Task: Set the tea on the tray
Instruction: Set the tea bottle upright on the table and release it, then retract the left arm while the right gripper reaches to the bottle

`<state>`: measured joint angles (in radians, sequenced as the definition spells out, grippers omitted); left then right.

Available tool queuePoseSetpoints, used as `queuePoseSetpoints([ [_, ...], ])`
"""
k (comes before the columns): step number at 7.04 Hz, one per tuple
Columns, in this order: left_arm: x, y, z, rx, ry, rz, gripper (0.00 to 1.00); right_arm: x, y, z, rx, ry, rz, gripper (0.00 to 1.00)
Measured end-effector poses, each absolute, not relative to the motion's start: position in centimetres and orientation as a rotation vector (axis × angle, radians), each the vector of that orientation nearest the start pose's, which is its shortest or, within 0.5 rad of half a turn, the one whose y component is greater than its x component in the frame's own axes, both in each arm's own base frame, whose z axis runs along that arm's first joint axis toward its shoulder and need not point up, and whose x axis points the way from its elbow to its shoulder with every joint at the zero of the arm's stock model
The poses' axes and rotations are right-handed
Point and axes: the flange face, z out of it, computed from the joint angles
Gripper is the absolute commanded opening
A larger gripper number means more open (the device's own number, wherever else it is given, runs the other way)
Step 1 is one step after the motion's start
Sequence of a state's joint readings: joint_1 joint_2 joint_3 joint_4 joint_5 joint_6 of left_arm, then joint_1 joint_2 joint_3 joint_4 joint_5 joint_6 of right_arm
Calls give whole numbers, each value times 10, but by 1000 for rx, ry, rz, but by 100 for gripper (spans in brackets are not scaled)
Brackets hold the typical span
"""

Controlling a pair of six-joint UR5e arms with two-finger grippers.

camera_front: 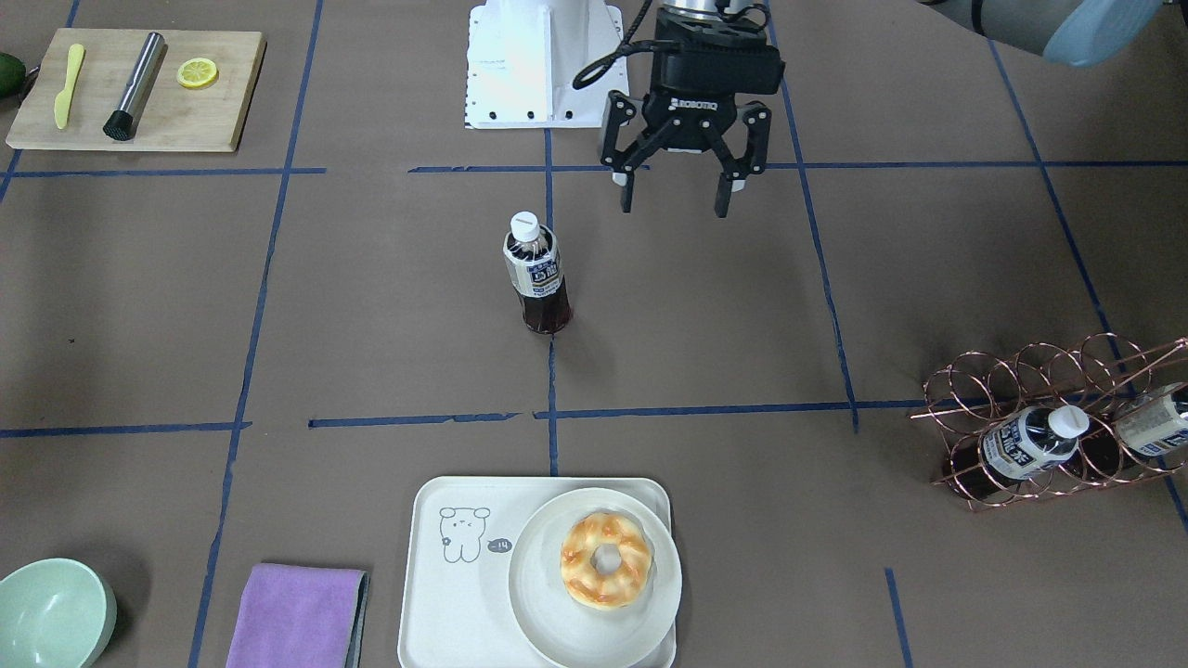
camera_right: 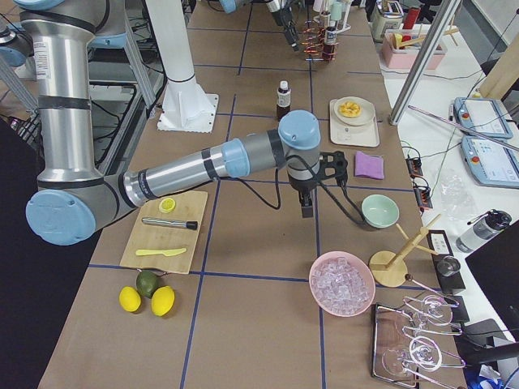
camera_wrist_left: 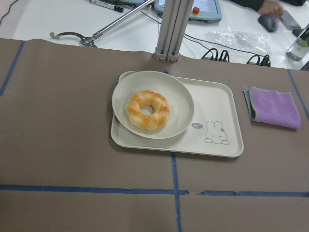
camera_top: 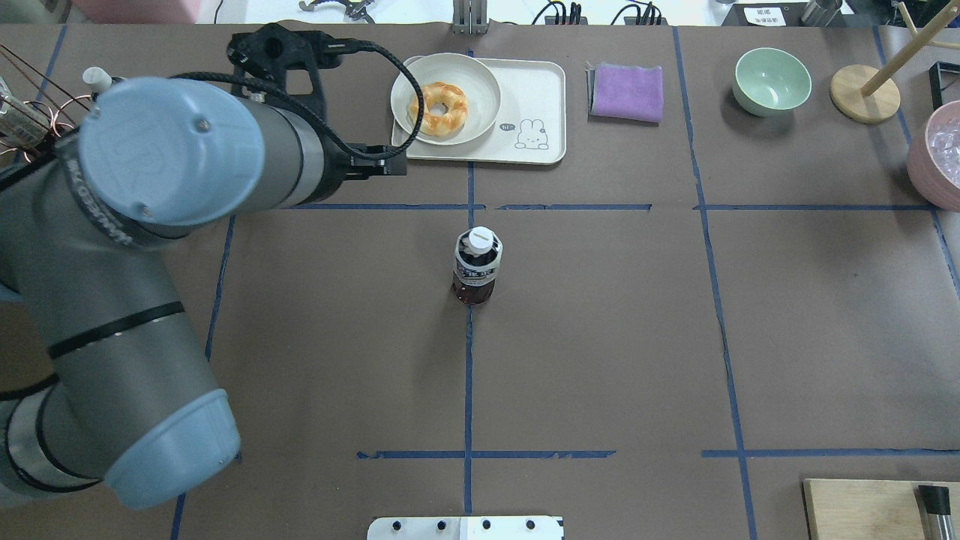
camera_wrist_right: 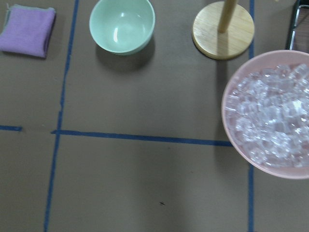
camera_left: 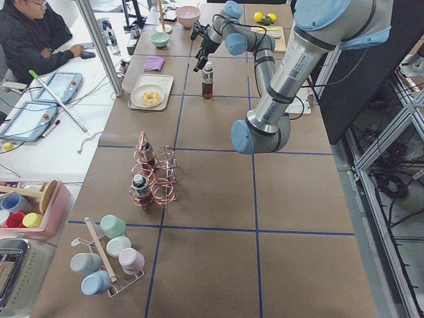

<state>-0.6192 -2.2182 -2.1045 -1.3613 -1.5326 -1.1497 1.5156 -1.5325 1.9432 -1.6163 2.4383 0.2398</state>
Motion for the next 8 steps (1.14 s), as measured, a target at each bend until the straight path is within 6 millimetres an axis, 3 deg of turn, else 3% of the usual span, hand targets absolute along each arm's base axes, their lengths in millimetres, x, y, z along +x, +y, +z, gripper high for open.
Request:
queuePoseSetpoints([
  [2,317,-434,159,460,748,-115,100,-44,-513,366,223,-920,35,100],
  [4,264,-440,220,358,702,-32,100,-124,-515,298,217,-937,59,100],
  [8,148,-442,338,219,628,100,100,-292,-467,182,148,-924,127,100],
])
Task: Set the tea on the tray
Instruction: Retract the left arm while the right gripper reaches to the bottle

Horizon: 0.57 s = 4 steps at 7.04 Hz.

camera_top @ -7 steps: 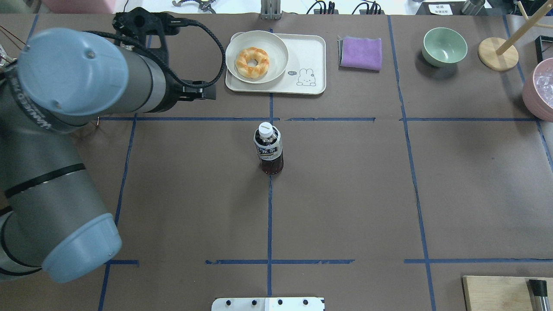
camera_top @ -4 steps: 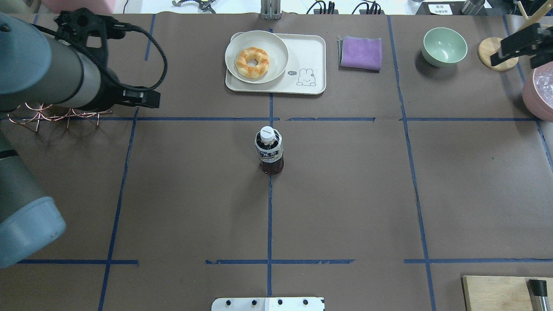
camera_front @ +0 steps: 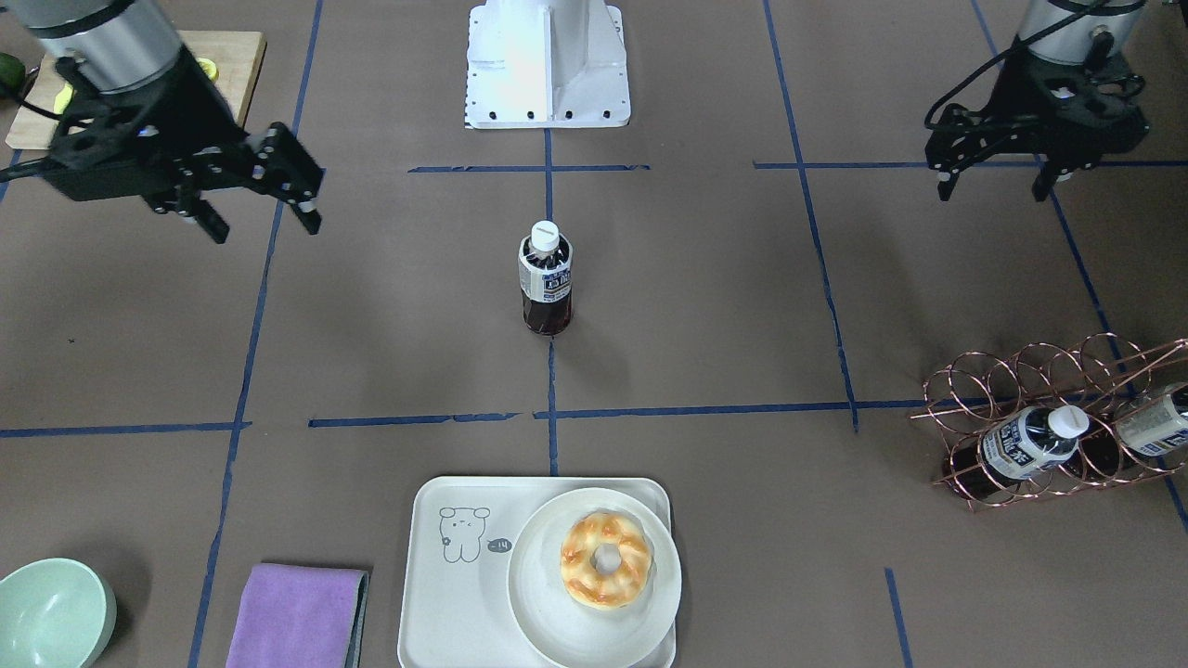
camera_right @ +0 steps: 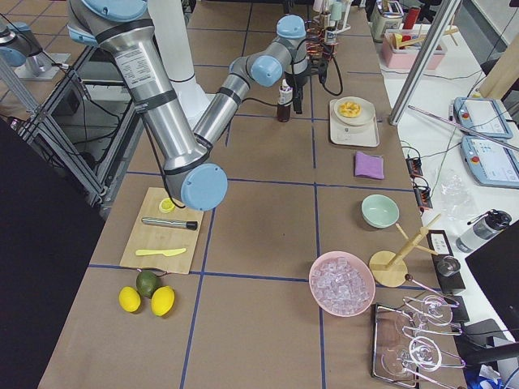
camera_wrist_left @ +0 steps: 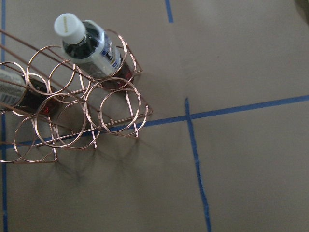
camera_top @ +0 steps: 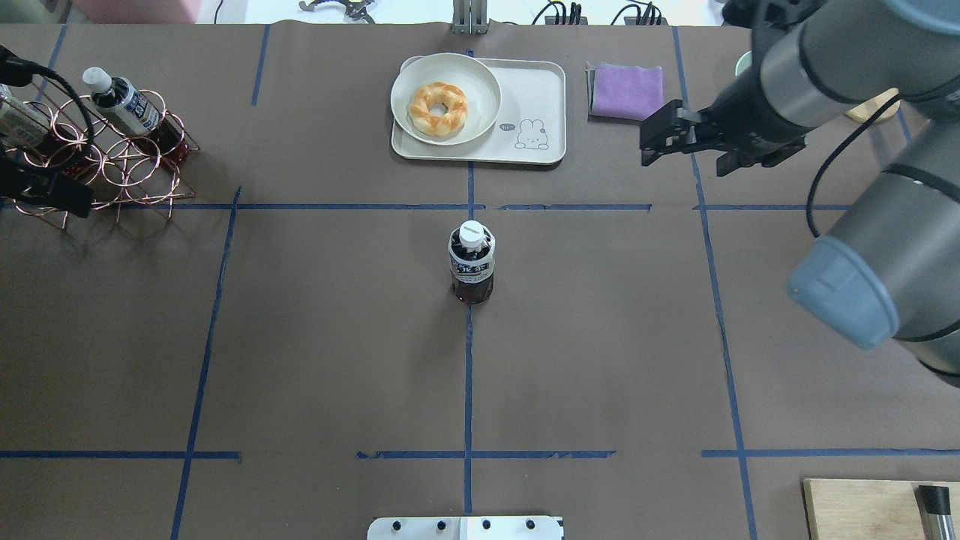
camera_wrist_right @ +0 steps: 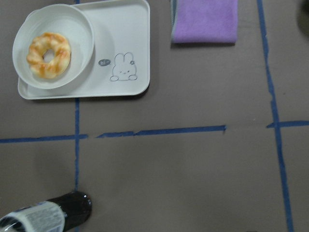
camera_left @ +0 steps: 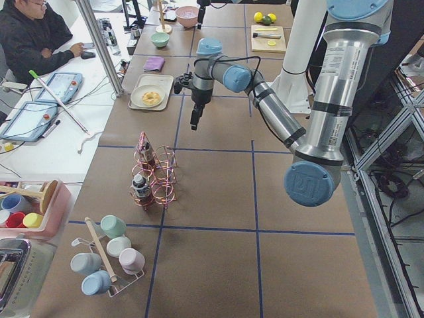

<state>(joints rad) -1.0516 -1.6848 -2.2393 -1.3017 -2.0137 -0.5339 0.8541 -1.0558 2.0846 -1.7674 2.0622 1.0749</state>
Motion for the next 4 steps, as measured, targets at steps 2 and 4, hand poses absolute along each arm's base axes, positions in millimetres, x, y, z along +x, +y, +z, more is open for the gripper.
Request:
queuePoseSetpoints([
  [2,96,-435,385,182,606,145,100,-361,-442,124,141,-882,138,100],
  [4,80,-430,407,158,591,152,100,-427,-432,78,133,-869,175,98],
])
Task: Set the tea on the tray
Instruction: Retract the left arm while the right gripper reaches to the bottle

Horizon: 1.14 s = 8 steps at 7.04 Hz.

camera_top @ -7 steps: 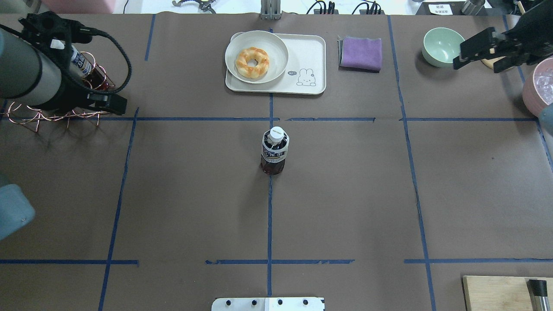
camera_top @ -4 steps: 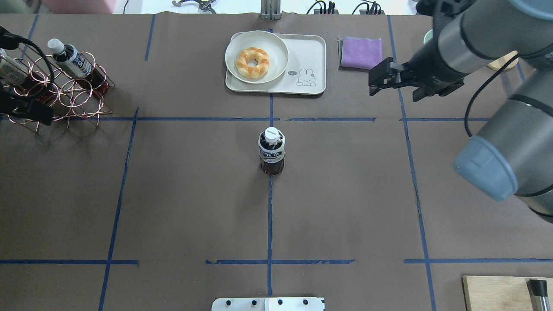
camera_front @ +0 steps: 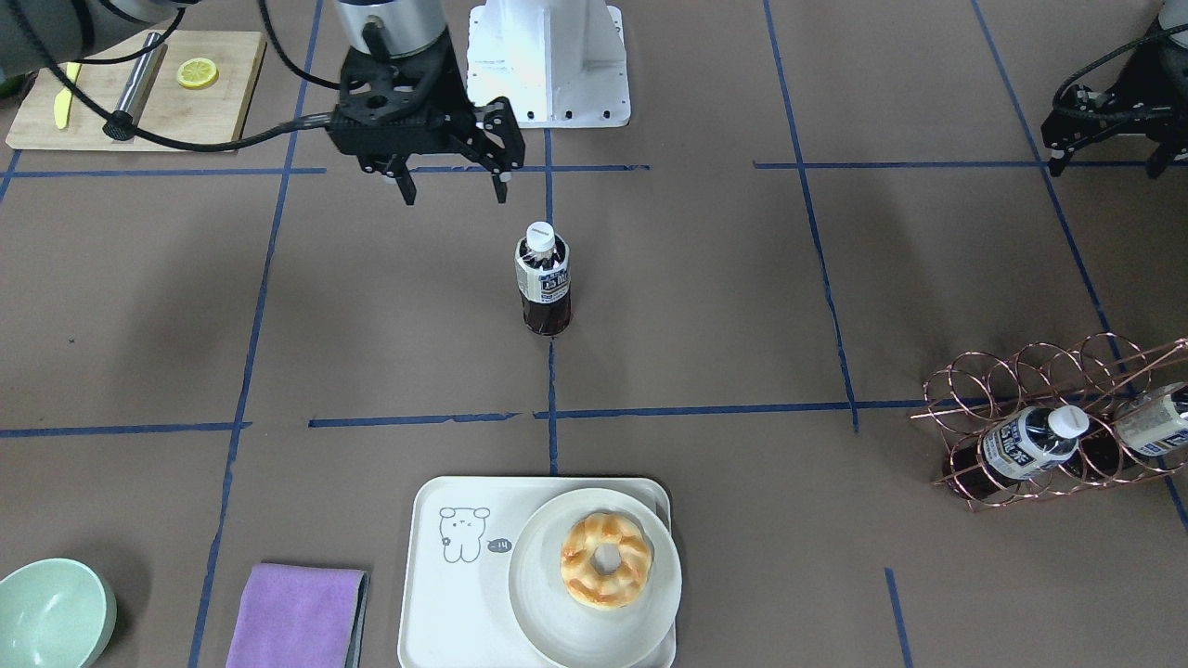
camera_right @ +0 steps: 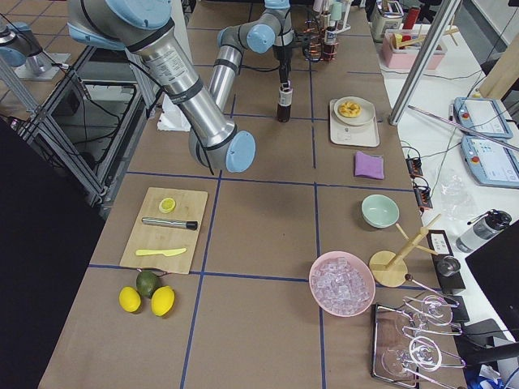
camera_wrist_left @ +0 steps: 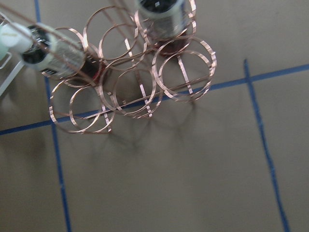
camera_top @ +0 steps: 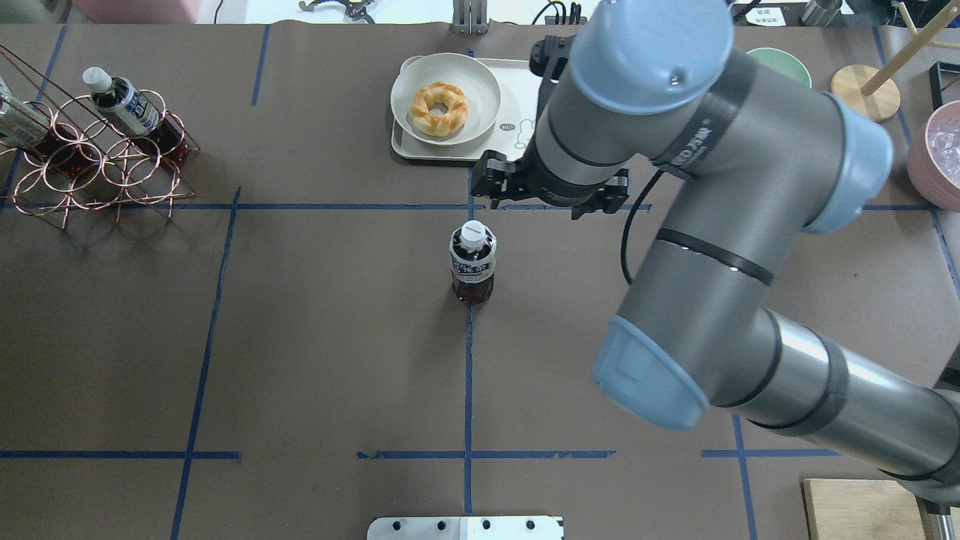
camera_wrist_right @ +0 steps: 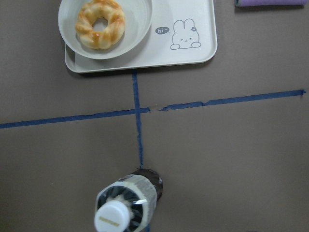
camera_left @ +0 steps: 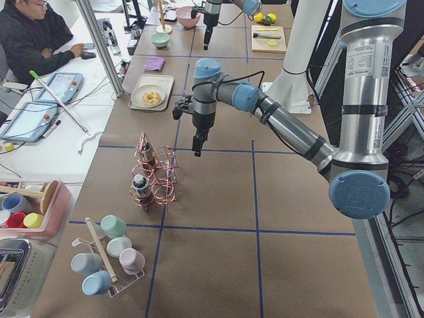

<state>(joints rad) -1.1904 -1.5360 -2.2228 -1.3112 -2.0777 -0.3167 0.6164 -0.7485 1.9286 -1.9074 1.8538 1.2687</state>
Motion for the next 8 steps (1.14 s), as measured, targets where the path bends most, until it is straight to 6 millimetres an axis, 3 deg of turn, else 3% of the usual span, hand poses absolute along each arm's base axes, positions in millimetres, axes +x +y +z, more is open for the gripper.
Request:
queuePoseSetpoints([
  [2,71,-432,413,152,585,132,100,-482,-428,67,149,-816,181,95],
  [3,69,-433,415,151,584,126,100,-499,-430,66,151,-792,178,87],
  [6,67,-433,415,151,583,121,100,-516,-435,67,145,-763,166,71],
  [8,66,-433,415,152,583,121,100,-518,-436,69,146,-756,159,70],
])
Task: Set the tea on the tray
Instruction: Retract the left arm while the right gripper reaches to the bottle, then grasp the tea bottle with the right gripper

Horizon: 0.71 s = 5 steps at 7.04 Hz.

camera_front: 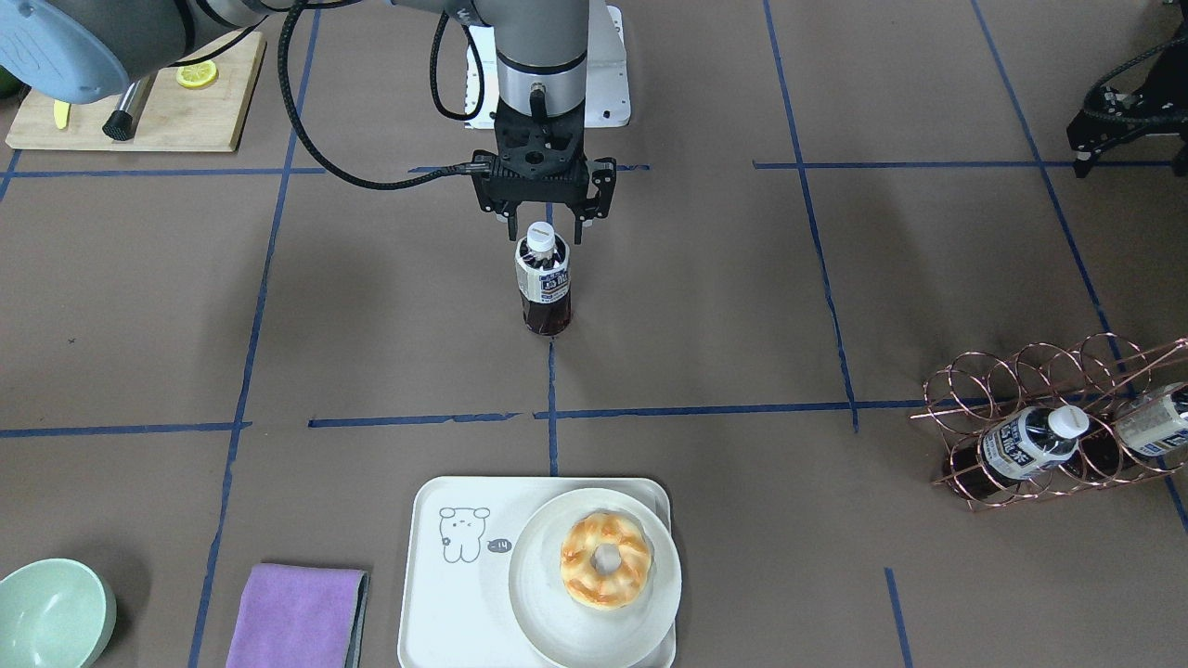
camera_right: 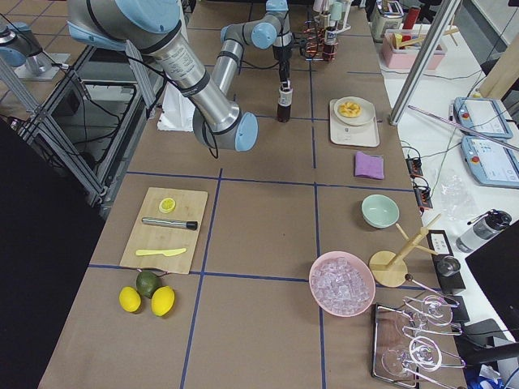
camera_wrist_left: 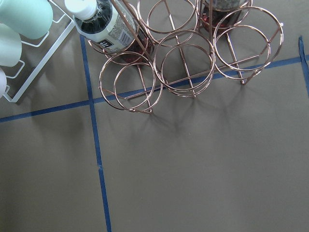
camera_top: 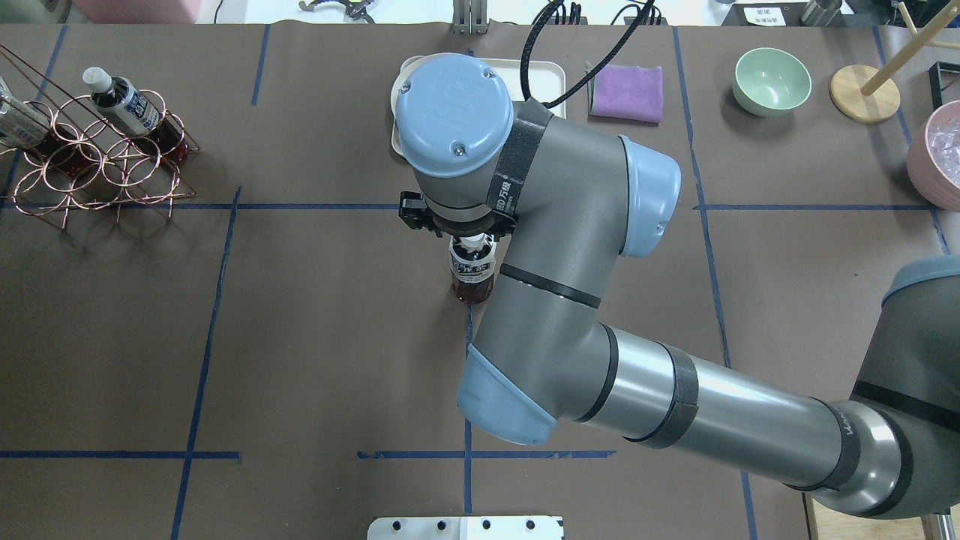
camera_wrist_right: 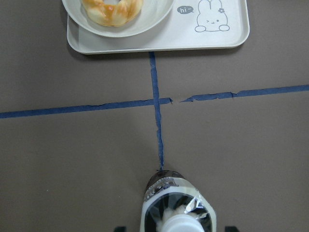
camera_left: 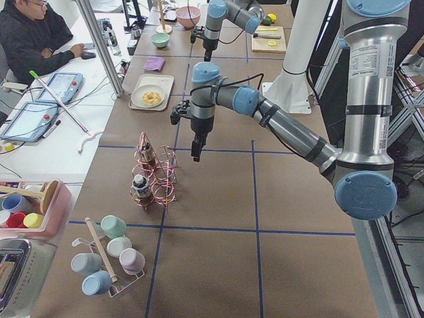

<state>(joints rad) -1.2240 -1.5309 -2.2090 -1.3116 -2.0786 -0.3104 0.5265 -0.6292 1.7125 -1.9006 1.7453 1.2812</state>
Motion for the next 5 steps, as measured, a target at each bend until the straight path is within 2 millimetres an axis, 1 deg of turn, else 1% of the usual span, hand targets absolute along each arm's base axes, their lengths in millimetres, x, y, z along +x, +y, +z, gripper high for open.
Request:
queuePoseSetpoints([
  [5,63,-434,416,153,582,114,100,-523,-440,76,151,-736,138,67],
])
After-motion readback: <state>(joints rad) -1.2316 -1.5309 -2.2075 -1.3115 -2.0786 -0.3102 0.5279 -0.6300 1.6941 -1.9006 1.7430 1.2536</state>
